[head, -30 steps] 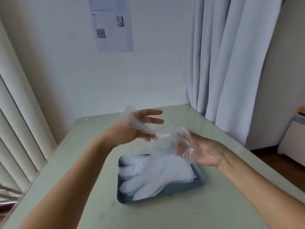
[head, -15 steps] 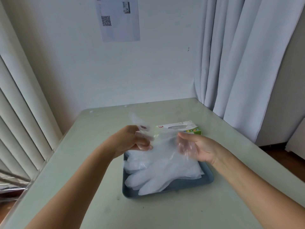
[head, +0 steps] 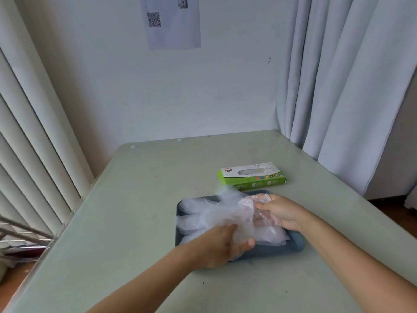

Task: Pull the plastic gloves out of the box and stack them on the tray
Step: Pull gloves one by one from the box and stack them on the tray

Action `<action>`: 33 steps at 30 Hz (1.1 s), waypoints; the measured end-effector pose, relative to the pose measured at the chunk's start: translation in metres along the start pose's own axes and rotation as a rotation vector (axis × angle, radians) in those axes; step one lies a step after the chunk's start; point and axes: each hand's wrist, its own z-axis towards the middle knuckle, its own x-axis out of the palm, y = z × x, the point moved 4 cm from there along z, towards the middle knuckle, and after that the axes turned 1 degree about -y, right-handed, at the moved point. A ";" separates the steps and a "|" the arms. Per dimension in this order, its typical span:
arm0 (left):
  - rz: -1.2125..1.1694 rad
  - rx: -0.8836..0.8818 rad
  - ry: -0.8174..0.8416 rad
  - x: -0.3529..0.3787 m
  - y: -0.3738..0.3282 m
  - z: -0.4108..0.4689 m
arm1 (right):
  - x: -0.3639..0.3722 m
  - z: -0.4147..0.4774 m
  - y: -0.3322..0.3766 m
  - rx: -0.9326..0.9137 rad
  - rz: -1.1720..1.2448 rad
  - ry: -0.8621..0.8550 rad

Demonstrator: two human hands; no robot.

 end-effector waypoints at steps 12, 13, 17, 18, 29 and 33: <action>0.469 -0.478 -0.297 -0.065 0.061 -0.015 | -0.001 -0.005 0.013 -0.020 -0.192 0.003; 0.357 -0.502 -0.426 -0.077 0.061 -0.018 | -0.001 -0.007 0.017 -0.049 -0.216 0.004; -0.028 -0.230 -0.667 -0.116 0.044 -0.017 | 0.009 -0.025 0.044 -0.211 -0.235 0.067; -0.100 -0.138 -0.626 -0.121 0.036 -0.012 | 0.013 -0.030 0.051 -0.249 -0.236 0.107; -0.761 0.027 0.129 -0.113 0.044 0.033 | 0.032 -0.071 0.100 -0.363 0.126 0.437; -1.000 -0.039 0.163 -0.110 0.059 0.024 | 0.023 -0.066 0.083 -0.309 0.158 0.324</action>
